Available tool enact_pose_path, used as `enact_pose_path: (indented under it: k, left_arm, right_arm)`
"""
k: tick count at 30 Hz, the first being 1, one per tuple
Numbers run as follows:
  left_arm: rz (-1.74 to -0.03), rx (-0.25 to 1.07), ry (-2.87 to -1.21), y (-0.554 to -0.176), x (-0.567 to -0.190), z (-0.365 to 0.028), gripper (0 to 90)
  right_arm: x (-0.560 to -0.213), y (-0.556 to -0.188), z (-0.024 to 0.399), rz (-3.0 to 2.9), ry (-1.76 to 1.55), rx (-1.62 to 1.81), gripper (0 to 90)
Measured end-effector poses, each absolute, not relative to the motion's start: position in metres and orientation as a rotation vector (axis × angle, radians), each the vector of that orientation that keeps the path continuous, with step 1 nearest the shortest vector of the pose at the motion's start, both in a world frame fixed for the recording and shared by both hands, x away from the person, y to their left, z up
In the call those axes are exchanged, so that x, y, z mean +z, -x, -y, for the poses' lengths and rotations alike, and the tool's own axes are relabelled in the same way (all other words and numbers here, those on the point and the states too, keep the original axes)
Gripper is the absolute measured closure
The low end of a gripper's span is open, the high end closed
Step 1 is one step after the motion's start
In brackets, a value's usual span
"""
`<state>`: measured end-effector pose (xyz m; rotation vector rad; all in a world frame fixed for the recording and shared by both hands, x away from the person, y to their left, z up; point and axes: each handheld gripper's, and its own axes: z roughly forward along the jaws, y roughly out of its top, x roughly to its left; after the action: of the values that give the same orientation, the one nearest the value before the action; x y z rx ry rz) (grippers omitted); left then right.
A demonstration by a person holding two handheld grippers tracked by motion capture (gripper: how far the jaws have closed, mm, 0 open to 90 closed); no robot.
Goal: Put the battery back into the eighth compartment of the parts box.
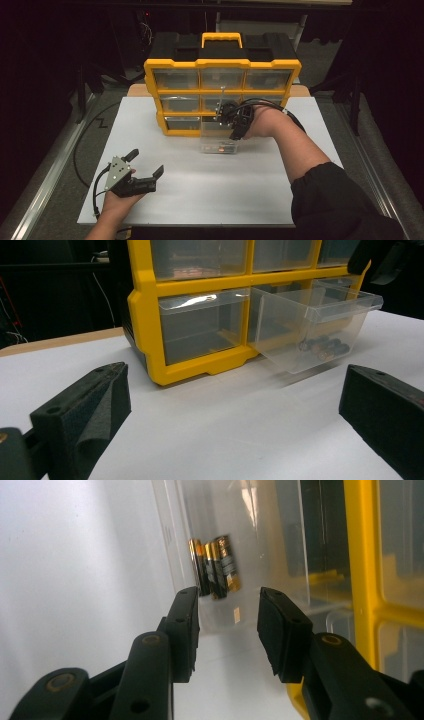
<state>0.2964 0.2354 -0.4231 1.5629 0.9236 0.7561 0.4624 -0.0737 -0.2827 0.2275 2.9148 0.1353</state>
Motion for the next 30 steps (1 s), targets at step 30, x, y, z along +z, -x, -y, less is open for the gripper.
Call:
enact_pose_path:
  k: [30]
  left_arm:
    - [-0.924,0.762,-1.578,-0.297,-0.424,-0.233,1.2]
  right_arm:
    - [-0.317,-0.420,0.113,-2.955,-0.289,0.127,57.3]
